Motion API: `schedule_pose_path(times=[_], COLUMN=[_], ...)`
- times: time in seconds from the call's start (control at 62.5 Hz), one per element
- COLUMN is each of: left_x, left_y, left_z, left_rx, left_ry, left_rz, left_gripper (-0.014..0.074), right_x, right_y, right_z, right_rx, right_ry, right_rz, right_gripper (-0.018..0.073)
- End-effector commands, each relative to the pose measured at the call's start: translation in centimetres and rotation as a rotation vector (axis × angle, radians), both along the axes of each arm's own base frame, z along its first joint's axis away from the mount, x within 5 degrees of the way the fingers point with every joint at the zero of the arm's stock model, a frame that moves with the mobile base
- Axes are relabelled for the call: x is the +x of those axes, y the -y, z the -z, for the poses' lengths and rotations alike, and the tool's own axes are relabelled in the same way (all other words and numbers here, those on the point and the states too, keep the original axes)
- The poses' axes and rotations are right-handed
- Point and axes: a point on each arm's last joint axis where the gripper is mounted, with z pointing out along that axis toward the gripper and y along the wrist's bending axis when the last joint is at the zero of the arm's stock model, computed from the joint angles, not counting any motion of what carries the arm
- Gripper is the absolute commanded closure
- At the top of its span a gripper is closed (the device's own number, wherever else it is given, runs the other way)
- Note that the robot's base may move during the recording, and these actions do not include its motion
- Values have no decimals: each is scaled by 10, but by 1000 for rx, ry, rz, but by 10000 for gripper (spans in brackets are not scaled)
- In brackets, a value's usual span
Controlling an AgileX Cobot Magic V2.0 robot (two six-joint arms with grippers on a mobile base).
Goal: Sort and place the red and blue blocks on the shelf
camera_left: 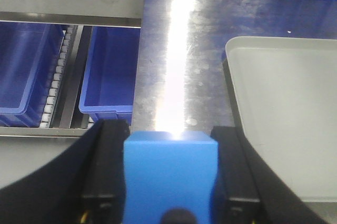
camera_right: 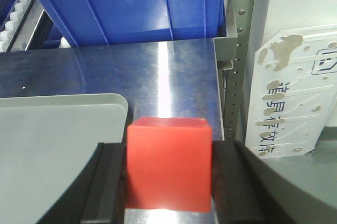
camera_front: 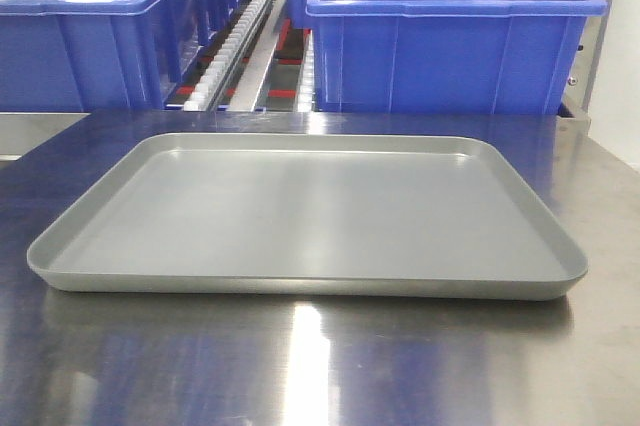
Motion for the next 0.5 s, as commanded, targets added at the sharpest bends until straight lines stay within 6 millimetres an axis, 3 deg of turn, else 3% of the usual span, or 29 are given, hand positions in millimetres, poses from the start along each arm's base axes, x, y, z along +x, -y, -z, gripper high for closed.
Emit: schedule_pose_path(times=[0.0,0.48], left_x=[3,3], left_y=[2,2], left_z=[-15,-15], left_rx=[-12,-12], left_ry=[98,98], left_rz=[21,21], left_gripper=[473,473], right_x=[1,1], right_y=[2,2], right_z=[-17,-17], right_rx=[-8,-8], right_ry=[119,119], right_rz=[15,15], right_gripper=[511,511])
